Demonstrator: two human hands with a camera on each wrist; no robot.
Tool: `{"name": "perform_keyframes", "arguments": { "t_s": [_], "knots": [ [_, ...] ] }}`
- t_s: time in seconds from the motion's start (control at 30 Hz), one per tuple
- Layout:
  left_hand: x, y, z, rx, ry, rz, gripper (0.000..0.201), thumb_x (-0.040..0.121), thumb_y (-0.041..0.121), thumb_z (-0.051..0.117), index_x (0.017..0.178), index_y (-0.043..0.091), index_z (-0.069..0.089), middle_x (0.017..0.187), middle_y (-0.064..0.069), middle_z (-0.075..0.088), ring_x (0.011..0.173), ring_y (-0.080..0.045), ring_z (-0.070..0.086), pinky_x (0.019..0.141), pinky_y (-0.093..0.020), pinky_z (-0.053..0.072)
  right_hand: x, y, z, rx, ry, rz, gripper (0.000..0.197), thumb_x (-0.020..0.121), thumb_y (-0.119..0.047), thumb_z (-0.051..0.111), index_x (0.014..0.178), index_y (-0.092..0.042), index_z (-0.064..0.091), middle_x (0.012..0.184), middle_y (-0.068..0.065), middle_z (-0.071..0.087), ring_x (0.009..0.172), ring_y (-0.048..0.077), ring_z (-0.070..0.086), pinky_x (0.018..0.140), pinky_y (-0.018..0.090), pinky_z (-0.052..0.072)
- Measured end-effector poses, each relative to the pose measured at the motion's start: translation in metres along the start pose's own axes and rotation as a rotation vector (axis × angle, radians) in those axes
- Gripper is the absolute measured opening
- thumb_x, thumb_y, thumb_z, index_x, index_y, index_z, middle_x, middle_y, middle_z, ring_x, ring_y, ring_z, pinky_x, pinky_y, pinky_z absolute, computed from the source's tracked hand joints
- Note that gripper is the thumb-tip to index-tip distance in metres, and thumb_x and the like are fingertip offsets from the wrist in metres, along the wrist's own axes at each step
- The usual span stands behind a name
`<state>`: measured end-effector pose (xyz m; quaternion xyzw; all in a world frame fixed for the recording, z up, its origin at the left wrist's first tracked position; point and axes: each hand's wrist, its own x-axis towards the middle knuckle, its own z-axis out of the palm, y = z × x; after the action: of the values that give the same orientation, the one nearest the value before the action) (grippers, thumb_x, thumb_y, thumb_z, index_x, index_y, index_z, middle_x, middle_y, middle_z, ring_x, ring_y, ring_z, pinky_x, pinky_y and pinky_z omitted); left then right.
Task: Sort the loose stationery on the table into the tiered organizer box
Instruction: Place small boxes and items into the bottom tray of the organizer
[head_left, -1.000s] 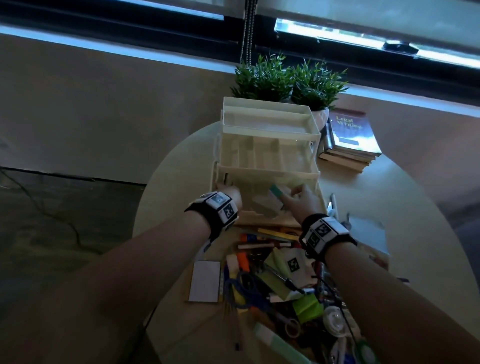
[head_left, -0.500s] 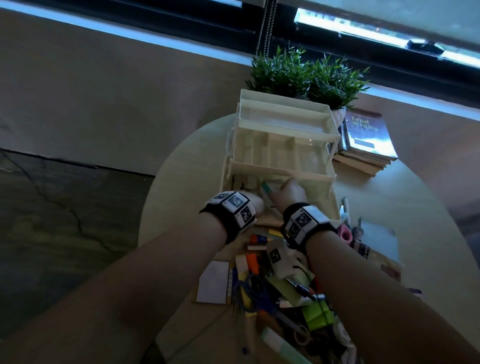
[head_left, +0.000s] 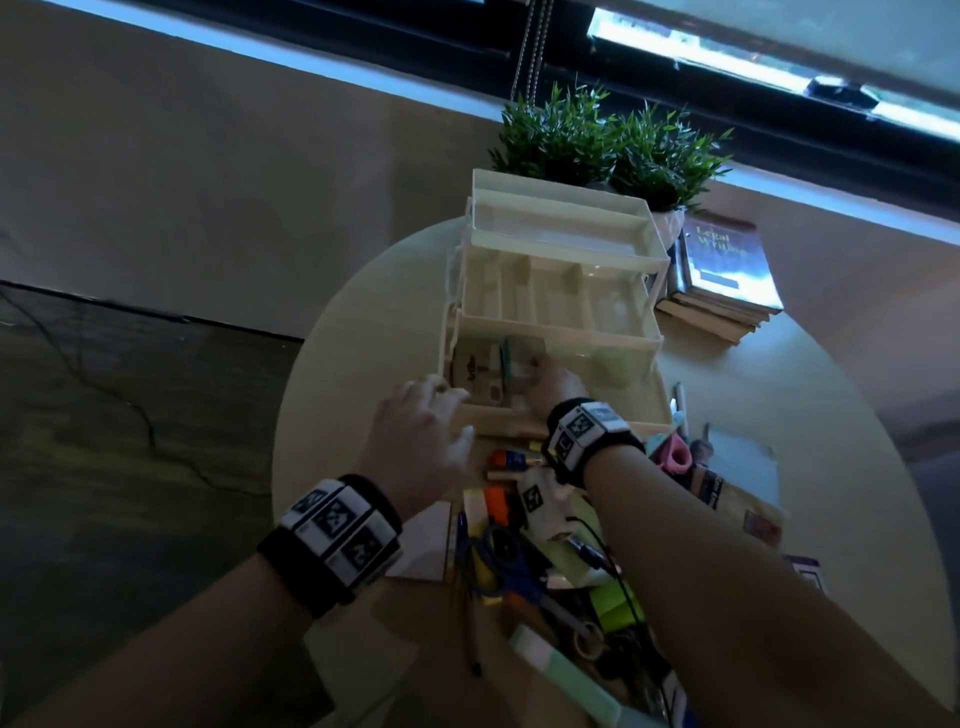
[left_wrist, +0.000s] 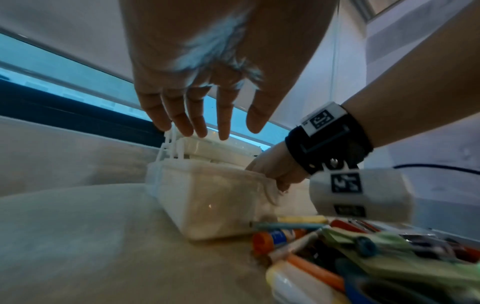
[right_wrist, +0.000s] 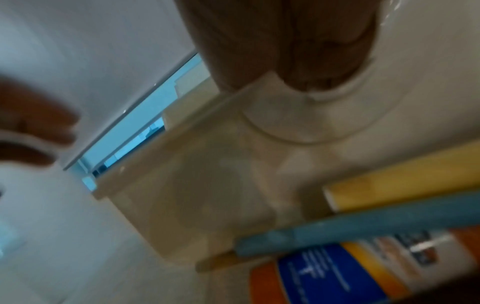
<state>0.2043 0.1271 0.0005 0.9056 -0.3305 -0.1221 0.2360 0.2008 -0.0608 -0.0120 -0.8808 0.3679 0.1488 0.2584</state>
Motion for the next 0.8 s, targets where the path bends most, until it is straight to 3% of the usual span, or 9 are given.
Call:
{"name": "perform_keyframes", "arguments": {
  "t_s": [0.1, 0.23, 0.4, 0.47, 0.5, 0.63, 0.7, 0.77, 0.8],
  "knots": [
    [-0.021, -0.011, 0.009, -0.056, -0.011, -0.078, 0.039, 0.088, 0.031, 0.053, 0.124, 0.016, 0.054, 0.128, -0.008, 0.048, 0.122, -0.026, 0.043, 0.102, -0.037, 0.036, -0.016, 0.003, -0.013, -0.002, -0.026, -0.075, 0.042, 0.096, -0.013, 0.04, 0.138, -0.007, 0.037, 0.137, 0.019, 0.047, 0.125, 0.033, 0.046, 0.101, 0.035, 0.038],
    [-0.041, -0.022, 0.022, -0.029, -0.112, -0.193, 0.04, 0.087, 0.028, 0.057, 0.125, 0.017, 0.052, 0.127, -0.009, 0.049, 0.121, -0.027, 0.044, 0.1, -0.037, 0.039, -0.056, 0.036, -0.038, 0.148, 0.204, -0.21, 0.04, 0.091, -0.012, 0.05, 0.131, -0.014, 0.049, 0.13, 0.013, 0.054, 0.121, 0.029, 0.05, 0.098, 0.032, 0.039],
    [-0.054, -0.025, 0.046, 0.175, -0.405, -0.4, 0.08, 0.083, 0.056, 0.054, 0.145, 0.016, 0.022, 0.145, -0.011, 0.032, 0.133, -0.033, 0.032, 0.105, -0.04, 0.033, -0.129, 0.132, -0.059, 0.232, 0.283, -0.15, 0.017, 0.086, -0.013, 0.059, 0.099, -0.012, 0.069, 0.099, 0.009, 0.07, 0.092, 0.019, 0.062, 0.082, 0.028, 0.043],
    [-0.055, -0.024, 0.06, 0.228, -0.461, -0.462, 0.097, 0.071, 0.076, 0.052, 0.143, 0.018, 0.024, 0.139, -0.011, 0.038, 0.126, -0.034, 0.039, 0.101, -0.044, 0.037, -0.147, 0.177, -0.063, 0.197, 0.282, -0.077, 0.015, 0.084, -0.011, 0.062, 0.096, -0.008, 0.07, 0.099, 0.015, 0.071, 0.093, 0.022, 0.064, 0.082, 0.03, 0.044],
    [-0.057, -0.022, 0.067, 0.228, -0.435, -0.5, 0.099, 0.068, 0.078, 0.053, 0.141, 0.016, 0.028, 0.137, -0.012, 0.04, 0.124, -0.034, 0.041, 0.1, -0.045, 0.039, -0.154, 0.199, -0.064, 0.171, 0.247, -0.025, 0.015, 0.083, -0.01, 0.064, 0.097, -0.006, 0.07, 0.102, 0.016, 0.07, 0.094, 0.022, 0.063, 0.082, 0.03, 0.044],
    [-0.06, 0.001, 0.084, 0.116, -0.289, -0.681, 0.064, 0.081, 0.031, 0.067, 0.131, -0.001, 0.043, 0.134, -0.027, 0.043, 0.123, -0.042, 0.044, 0.103, -0.047, 0.038, -0.177, 0.272, -0.064, 0.093, -0.028, 0.202, 0.011, 0.08, -0.009, 0.068, 0.09, -0.009, 0.063, 0.101, 0.017, 0.063, 0.076, 0.02, 0.055, 0.068, 0.027, 0.043],
    [-0.055, -0.04, 0.109, 0.268, -0.342, -0.665, 0.037, 0.094, 0.002, 0.043, 0.13, 0.002, 0.049, 0.134, -0.019, 0.051, 0.123, -0.034, 0.05, 0.104, -0.039, 0.041, -0.184, 0.297, -0.06, 0.041, -0.088, 0.307, 0.036, 0.078, -0.016, 0.072, 0.11, -0.008, 0.058, 0.113, 0.017, 0.058, 0.085, 0.02, 0.052, 0.065, 0.026, 0.039],
    [-0.011, -0.067, 0.139, -0.004, -0.097, -0.969, 0.07, 0.086, -0.026, 0.003, 0.133, 0.002, 0.047, 0.139, -0.009, 0.051, 0.126, -0.023, 0.048, 0.108, -0.031, 0.038, -0.188, 0.315, -0.055, 0.014, -0.073, 0.397, 0.064, 0.075, -0.022, 0.076, 0.129, -0.006, 0.044, 0.128, 0.017, 0.051, 0.104, 0.026, 0.054, 0.069, 0.027, 0.041],
    [-0.011, -0.053, 0.135, -0.045, -0.046, -1.049, 0.069, 0.086, -0.028, 0.002, 0.136, -0.001, 0.042, 0.143, -0.01, 0.046, 0.131, -0.023, 0.043, 0.111, -0.031, 0.033, -0.19, 0.322, -0.051, -0.001, -0.055, 0.433, 0.073, 0.072, -0.024, 0.078, 0.131, -0.004, 0.039, 0.132, 0.017, 0.049, 0.111, 0.029, 0.053, 0.075, 0.029, 0.043]
  ]
}}
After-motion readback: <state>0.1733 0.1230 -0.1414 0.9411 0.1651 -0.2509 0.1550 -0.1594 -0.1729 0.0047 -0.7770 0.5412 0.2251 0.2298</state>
